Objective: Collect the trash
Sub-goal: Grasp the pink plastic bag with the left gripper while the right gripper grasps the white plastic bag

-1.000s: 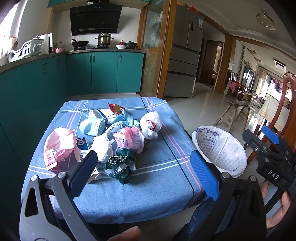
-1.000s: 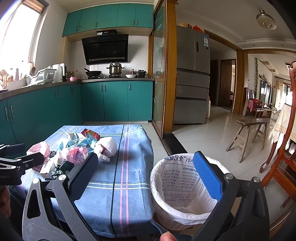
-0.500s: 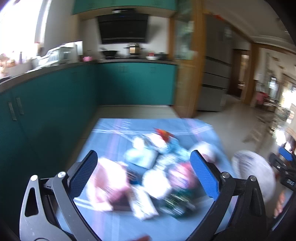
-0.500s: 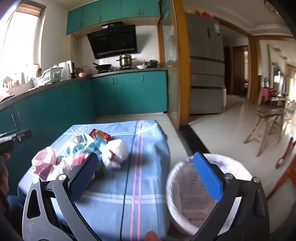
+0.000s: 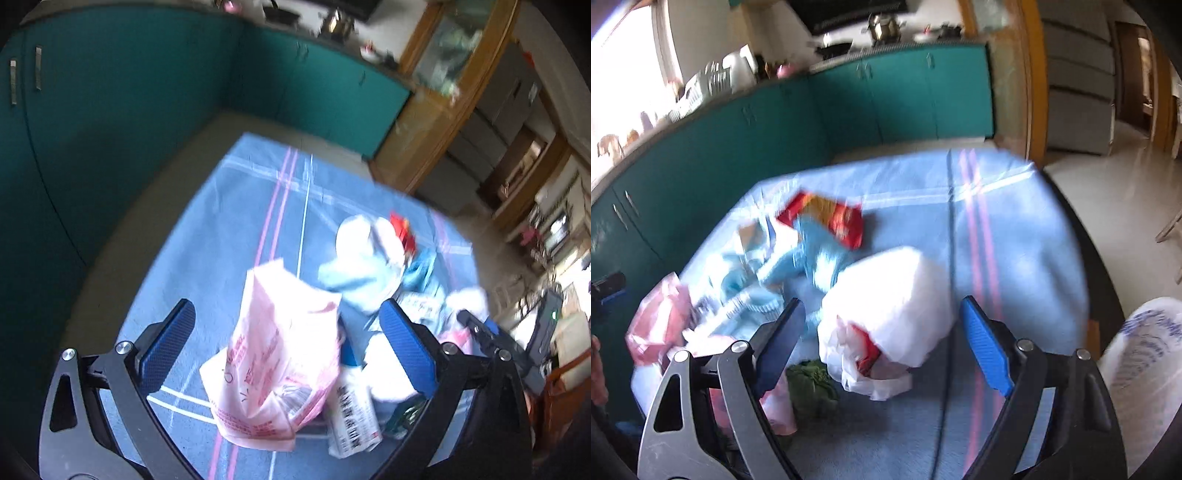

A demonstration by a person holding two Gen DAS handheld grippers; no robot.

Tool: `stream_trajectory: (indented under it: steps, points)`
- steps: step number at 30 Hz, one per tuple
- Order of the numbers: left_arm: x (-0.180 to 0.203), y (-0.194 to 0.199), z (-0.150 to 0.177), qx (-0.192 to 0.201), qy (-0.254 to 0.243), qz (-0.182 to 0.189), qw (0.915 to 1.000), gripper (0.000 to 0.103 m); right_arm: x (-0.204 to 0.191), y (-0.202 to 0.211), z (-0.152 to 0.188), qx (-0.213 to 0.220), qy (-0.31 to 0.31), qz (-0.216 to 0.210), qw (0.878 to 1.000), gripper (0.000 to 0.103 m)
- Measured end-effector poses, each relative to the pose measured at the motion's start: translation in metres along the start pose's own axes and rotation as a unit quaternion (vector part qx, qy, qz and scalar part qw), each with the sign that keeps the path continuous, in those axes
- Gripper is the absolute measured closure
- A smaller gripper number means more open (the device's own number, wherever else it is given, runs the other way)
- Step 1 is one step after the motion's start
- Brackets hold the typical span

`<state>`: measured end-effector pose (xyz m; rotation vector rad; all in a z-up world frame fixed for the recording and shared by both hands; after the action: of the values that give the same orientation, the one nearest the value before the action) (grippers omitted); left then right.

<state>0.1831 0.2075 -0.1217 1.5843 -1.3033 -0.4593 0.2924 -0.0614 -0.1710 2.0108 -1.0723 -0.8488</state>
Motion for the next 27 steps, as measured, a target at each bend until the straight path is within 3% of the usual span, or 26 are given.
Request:
stream_trajectory:
  steps: [3, 5, 6, 8, 9, 11, 13, 17, 22, 27]
  points:
    - [-0.006, -0.017, 0.008, -0.033, -0.009, -0.024, 0.9991, 0.004, -0.004, -0.011, 0.003, -0.012, 0.007, 0.000, 1.000, 0.018]
    - [-0.006, -0.027, 0.014, -0.054, -0.017, -0.032, 0.9979, 0.007, -0.002, -0.014, 0.004, -0.014, 0.006, -0.008, 1.000, 0.027]
    - [-0.006, -0.031, 0.016, -0.060, -0.022, -0.032, 0.9974, 0.013, 0.000, -0.015, 0.005, -0.019, 0.002, -0.015, 1.000, 0.042]
    - [-0.005, -0.037, 0.021, -0.076, -0.030, -0.027, 0.9963, 0.036, 0.005, -0.014, 0.006, -0.020, -0.002, -0.017, 1.000, 0.052]
    - [-0.005, -0.038, 0.023, -0.081, -0.030, -0.023, 0.9960, 0.040, 0.007, -0.012, 0.006, -0.019, -0.005, -0.019, 1.000, 0.059]
    - [-0.007, -0.036, 0.025, -0.081, -0.029, -0.019, 0.9961, 0.060, 0.011, -0.007, 0.007, -0.014, -0.008, -0.018, 1.000, 0.061]
    - [-0.006, -0.032, 0.026, -0.076, -0.030, -0.013, 0.9966, 0.069, 0.012, 0.000, 0.006, -0.002, -0.005, -0.007, 1.000, 0.061]
    - [0.001, -0.018, 0.031, -0.050, -0.044, 0.003, 0.9978, 0.082, 0.017, 0.022, 0.005, 0.031, 0.007, 0.014, 0.999, 0.061]
    - [0.015, 0.013, 0.032, 0.022, -0.066, 0.008, 0.9976, 0.082, 0.034, 0.052, 0.006, 0.069, 0.006, 0.045, 0.997, 0.061]
    - [0.057, 0.045, 0.023, 0.097, -0.097, 0.017, 0.9904, 0.083, 0.069, 0.087, 0.009, 0.102, -0.016, 0.076, 0.992, 0.061]
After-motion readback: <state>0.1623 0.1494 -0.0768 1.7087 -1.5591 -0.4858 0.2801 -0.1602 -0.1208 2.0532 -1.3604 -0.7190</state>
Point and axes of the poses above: each gripper's, at about its wrist camera, not at the fingertips, and y roughly against the way its jaws point, x to its right, z to its underside, the point moved 7 cm from there along -y, roughly the way its jaws point, and after that the axes turned 11 degrees about -x, right-handed, at the moved point
